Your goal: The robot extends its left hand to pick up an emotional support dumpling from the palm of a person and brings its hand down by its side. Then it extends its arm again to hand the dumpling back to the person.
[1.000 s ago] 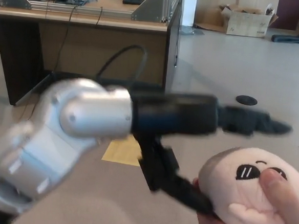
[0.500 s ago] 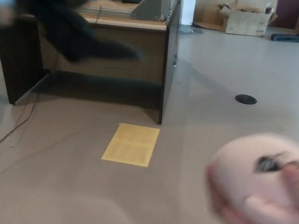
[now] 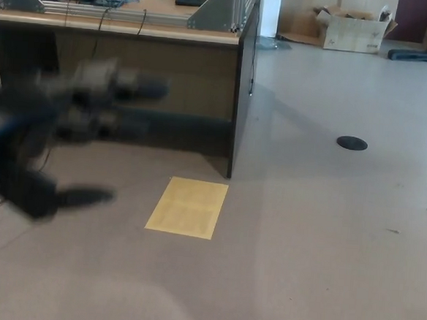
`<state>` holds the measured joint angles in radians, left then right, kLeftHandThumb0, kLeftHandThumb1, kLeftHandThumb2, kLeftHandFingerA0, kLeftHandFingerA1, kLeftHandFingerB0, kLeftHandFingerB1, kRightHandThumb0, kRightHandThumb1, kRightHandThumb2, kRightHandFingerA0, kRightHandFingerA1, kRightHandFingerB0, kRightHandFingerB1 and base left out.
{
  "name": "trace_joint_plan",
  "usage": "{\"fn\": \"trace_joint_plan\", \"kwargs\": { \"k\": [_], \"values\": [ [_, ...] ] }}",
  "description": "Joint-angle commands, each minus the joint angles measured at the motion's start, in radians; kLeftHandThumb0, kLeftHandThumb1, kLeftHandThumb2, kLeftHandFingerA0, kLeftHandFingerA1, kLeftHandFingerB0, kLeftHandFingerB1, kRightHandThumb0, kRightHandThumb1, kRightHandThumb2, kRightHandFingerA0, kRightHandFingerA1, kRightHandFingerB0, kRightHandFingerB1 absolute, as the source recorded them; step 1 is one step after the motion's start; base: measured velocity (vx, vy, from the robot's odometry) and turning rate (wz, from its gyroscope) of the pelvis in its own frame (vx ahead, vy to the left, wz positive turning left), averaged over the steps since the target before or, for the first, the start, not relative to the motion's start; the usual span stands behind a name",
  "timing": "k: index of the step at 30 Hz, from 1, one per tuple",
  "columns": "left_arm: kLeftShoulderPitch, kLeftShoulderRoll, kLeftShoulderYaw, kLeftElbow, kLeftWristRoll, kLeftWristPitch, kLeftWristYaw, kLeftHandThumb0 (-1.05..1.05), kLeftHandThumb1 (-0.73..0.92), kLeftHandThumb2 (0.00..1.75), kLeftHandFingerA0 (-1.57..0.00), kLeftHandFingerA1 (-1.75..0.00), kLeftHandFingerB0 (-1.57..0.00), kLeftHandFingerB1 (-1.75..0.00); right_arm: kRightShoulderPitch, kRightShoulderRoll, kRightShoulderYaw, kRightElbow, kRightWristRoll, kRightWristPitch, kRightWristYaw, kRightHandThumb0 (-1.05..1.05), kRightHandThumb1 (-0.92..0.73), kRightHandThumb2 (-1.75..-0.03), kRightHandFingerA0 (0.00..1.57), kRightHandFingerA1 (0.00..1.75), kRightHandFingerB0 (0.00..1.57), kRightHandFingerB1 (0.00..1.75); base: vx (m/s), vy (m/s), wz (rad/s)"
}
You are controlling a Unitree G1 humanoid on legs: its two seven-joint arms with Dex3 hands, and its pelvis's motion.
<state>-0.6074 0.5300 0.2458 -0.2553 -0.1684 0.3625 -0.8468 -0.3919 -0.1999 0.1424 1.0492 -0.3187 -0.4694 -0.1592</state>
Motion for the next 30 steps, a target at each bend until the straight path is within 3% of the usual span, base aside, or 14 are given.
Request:
{"fn": "trace_joint_plan", "kwargs": {
  "k": [1,2,3,4,15,22,23,30],
  "values": [
    [0.567,-0.161,0.159,0.246,0.114,-0.535,0.216,-0.71,0.48,0.75,-0.21,-0.42,-0.12,-0.35,0.058,-0.007,-0.029,-0.016,0.03,-0.019,-0.03,-0.27,-0.61,-0.58,0.84,0.56,0.72,0.49,0.0,0.0,0.0],
    [0.568,-0.16,0.159,0.246,0.113,-0.537,0.217,-0.71,0.48,0.75,-0.21,-0.42,-0.12,-0.35,0.058,-0.007,-0.029,-0.016,0.03,-0.019,-0.03,-0.27,-0.61,-0.58,0.84,0.56,0.72,0.49,0.0,0.0,0.0],
    [0.64,-0.199,0.176,0.328,0.093,-0.567,0.228,-0.34,0.32,0.91,-0.04,-0.48,-0.01,-0.46,0.069,-0.004,-0.028,-0.009,0.03,-0.027,-0.035,-0.28,-0.61,-0.59,0.86,0.58,0.72,0.49,0.0,0.0,0.0],
    [0.661,-0.209,0.181,0.375,0.096,-0.6,0.242,-0.34,0.34,0.92,-0.04,-0.48,0.0,-0.46,0.071,-0.003,-0.028,-0.01,0.029,-0.023,-0.037,-0.29,-0.61,-0.59,0.85,0.56,0.72,0.49,0.0,0.0,0.0],
    [0.72,-0.225,0.192,0.645,0.107,-0.739,0.347,-0.35,0.34,0.92,-0.03,-0.49,0.0,-0.47,0.084,-0.004,-0.025,-0.019,0.024,-0.033,-0.037,-0.29,-0.61,-0.58,0.84,0.56,0.72,0.49,0.0,0.0,0.0],
    [0.716,-0.223,0.206,0.721,0.081,-0.689,0.377,-0.35,0.37,0.95,-0.02,-0.47,-0.01,-0.47,0.085,-0.002,-0.03,-0.019,0.027,-0.027,-0.043,-0.28,-0.61,-0.58,0.84,0.54,0.72,0.49,0.0,0.0,0.0],
    [0.713,-0.218,0.2,0.731,0.09,-0.705,0.383,-0.72,0.53,0.81,-0.19,-0.43,-0.1,-0.36,0.085,-0.001,-0.03,-0.018,0.028,-0.027,-0.044,-0.28,-0.61,-0.58,0.85,0.56,0.72,0.49,0.0,0.0,0.0],
    [0.684,-0.191,0.16,0.797,0.127,-0.767,0.423,-0.68,0.53,0.8,-0.2,-0.43,-0.11,-0.37,0.081,-0.002,-0.032,-0.016,0.03,-0.018,-0.044,-0.28,-0.61,-0.58,0.84,0.55,0.72,0.49,0.0,0.0,0.0]
  ]
}}
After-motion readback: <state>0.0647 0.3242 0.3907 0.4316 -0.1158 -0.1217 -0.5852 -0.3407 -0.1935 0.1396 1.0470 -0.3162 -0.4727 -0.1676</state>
